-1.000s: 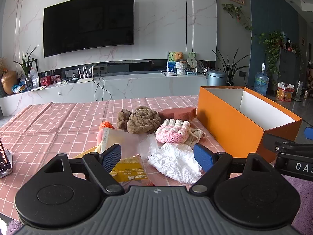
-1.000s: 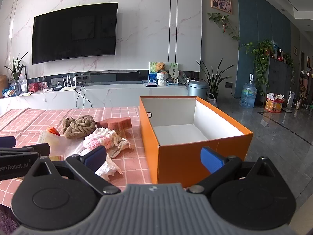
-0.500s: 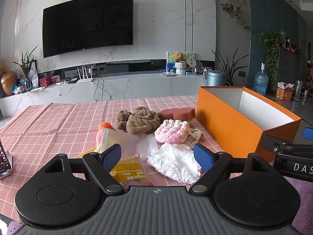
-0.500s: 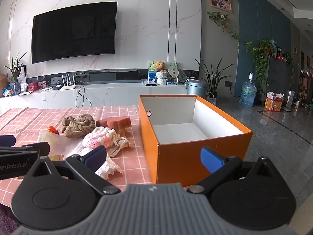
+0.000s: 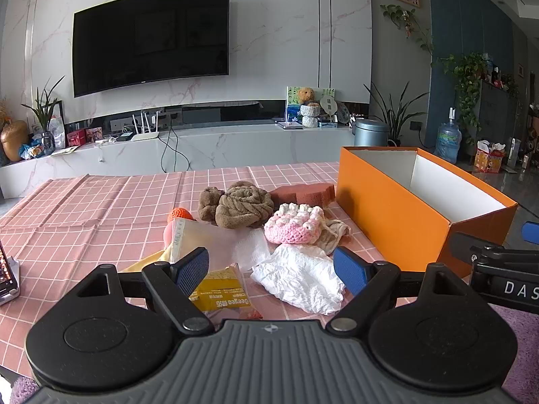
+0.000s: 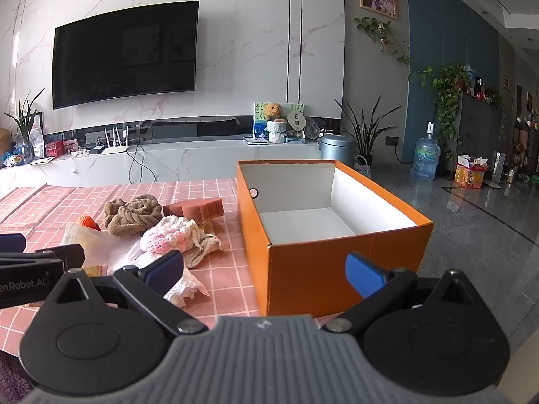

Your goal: Organize soft objects

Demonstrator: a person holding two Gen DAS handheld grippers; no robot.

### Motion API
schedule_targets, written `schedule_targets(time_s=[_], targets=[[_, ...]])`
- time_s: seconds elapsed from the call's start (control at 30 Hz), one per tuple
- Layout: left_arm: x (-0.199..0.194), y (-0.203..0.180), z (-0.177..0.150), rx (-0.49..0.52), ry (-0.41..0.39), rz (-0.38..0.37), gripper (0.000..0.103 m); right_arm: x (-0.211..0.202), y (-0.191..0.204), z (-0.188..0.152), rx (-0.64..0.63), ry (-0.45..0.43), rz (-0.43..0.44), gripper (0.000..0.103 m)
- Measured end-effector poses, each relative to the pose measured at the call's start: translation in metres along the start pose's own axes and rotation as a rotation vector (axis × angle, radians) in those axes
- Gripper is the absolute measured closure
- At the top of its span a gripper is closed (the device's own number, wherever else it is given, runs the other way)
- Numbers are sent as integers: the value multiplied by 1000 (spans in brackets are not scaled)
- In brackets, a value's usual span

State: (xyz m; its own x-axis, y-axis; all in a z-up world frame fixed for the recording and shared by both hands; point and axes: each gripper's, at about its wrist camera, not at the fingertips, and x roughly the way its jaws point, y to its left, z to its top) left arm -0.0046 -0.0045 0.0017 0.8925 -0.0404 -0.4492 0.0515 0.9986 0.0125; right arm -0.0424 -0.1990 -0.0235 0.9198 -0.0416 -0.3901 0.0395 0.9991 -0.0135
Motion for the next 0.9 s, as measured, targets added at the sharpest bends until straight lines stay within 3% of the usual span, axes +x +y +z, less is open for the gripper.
schedule_targets(time_s=[0.9], targets=[[2, -1, 2, -3, 2, -14, 5, -2, 0, 1, 2, 5, -2, 2]])
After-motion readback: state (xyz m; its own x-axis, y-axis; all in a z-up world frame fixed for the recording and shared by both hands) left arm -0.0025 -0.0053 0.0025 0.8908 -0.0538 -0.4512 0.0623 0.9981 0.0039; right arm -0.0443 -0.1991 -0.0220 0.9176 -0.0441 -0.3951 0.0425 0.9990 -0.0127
